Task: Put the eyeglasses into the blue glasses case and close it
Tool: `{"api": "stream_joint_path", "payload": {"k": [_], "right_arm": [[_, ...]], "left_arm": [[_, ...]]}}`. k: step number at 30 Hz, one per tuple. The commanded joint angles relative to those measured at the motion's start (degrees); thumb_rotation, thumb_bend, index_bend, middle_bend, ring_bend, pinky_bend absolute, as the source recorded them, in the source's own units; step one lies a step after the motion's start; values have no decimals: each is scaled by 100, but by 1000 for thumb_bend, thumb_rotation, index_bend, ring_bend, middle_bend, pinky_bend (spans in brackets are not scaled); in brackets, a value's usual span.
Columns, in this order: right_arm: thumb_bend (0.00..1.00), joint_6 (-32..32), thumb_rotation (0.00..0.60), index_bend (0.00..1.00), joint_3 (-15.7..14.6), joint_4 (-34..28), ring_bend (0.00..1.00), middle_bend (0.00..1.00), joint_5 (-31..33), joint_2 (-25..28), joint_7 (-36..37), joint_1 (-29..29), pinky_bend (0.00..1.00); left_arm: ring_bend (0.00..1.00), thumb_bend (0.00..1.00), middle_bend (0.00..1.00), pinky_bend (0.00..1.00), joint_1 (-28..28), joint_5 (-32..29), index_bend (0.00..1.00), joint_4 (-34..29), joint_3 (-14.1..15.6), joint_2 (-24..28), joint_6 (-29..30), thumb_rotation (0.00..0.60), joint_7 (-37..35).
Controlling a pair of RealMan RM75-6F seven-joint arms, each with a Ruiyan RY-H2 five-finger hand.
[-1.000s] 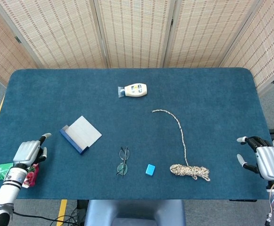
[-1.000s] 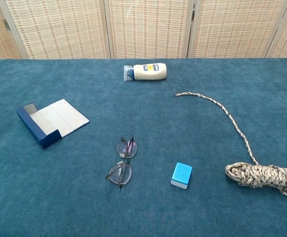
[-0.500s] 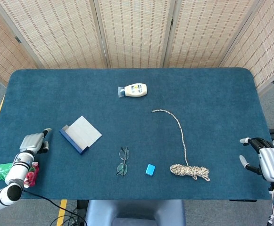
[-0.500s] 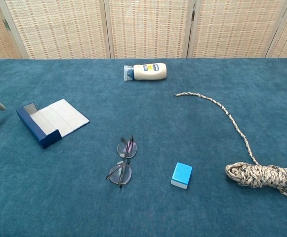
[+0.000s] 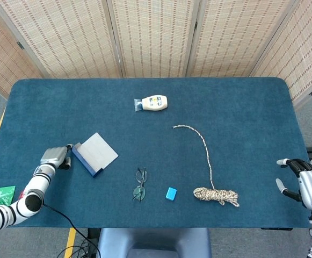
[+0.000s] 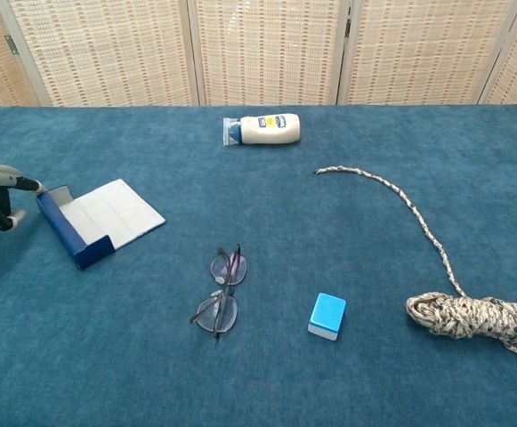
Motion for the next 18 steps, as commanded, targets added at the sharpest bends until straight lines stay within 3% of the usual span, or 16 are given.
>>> {"api": "stream_joint_path", "payload": {"k": [1, 10, 14, 18], "right_arm": [[334, 10, 600, 329, -5, 10, 300, 403, 4, -6, 9, -14, 314], [334, 20, 600, 329, -3, 56, 300, 403, 12, -36, 54, -40, 314], [335, 8, 600, 329, 3, 68, 300, 403, -4, -52, 69, -27, 314], [335, 4, 600, 329, -3, 75, 300, 403, -24, -76, 68, -24, 314]], "left_arm": [[1000, 727, 1000, 1000, -151, 69, 164, -108, -31, -12, -80, 600, -74], [1000, 727, 1000, 1000, -496, 528, 164, -524, -123, -11, 12, 597, -274], [1000, 726, 1000, 998, -410, 1123, 163, -636, -175, -33, 620, 600, -369], [1000, 726, 1000, 998, -163, 1862, 174, -1180, -141, 278, 972, 600, -612]]}}
